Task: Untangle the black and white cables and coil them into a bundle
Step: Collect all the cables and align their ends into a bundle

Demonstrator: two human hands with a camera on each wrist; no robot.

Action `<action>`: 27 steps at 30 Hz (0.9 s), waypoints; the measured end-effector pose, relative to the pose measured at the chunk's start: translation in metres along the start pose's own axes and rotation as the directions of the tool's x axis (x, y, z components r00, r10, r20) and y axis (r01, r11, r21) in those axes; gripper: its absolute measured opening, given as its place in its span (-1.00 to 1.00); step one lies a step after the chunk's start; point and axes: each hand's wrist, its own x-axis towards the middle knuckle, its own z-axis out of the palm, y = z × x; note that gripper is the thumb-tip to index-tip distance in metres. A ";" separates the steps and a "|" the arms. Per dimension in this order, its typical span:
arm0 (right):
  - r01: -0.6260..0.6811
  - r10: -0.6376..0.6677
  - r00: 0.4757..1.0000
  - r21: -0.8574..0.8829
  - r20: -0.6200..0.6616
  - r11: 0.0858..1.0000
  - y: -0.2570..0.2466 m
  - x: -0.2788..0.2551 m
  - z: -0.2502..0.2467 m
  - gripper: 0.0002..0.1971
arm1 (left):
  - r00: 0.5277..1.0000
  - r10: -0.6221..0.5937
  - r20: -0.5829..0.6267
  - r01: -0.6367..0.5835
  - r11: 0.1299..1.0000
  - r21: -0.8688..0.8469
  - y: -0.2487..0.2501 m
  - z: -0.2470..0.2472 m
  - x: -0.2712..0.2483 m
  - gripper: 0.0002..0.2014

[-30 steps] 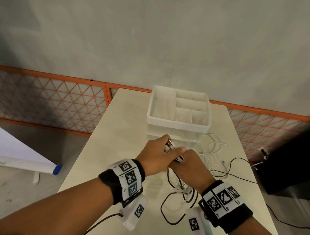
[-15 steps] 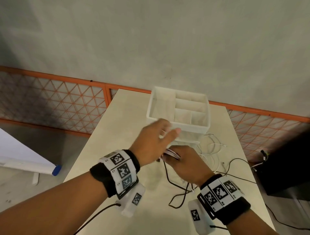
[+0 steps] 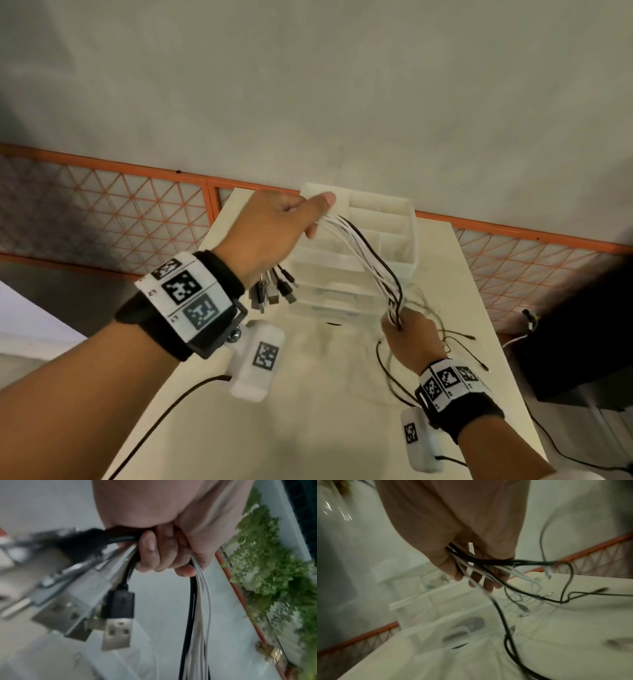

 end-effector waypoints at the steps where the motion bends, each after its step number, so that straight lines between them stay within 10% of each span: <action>1: -0.025 0.026 1.000 -0.026 0.008 0.999 0.006 0.003 0.000 -0.73 | 1.000 -0.004 -0.029 0.003 0.999 -0.032 0.001 -0.004 0.002 -0.46; 7: 0.096 -0.015 0.914 0.179 -0.407 0.979 0.013 0.011 -0.040 -0.78 | 0.990 -0.040 -0.132 0.071 0.969 0.238 -0.020 -0.019 0.003 -0.38; 12: -0.178 0.177 0.984 -0.101 -0.025 0.979 0.038 0.012 -0.022 -0.41 | 0.971 -0.155 -0.181 0.193 0.957 0.218 -0.042 -0.016 -0.004 -0.41; 16: 0.163 -0.170 0.983 0.095 0.064 0.982 -0.002 -0.006 -0.021 -0.24 | 0.974 -0.194 -0.115 0.216 0.950 0.226 -0.044 -0.001 -0.009 -0.42; 22: 0.611 -0.579 0.792 0.274 -0.194 0.743 -0.092 -0.030 -0.014 -0.32 | 0.988 -0.153 0.001 0.148 0.958 0.245 -0.028 0.031 -0.015 -0.43; 27: 0.576 -0.438 0.798 0.311 -0.414 0.756 -0.097 -0.027 -0.007 -0.76 | 0.986 -0.167 -0.012 0.164 0.948 0.272 -0.026 0.029 -0.019 -0.40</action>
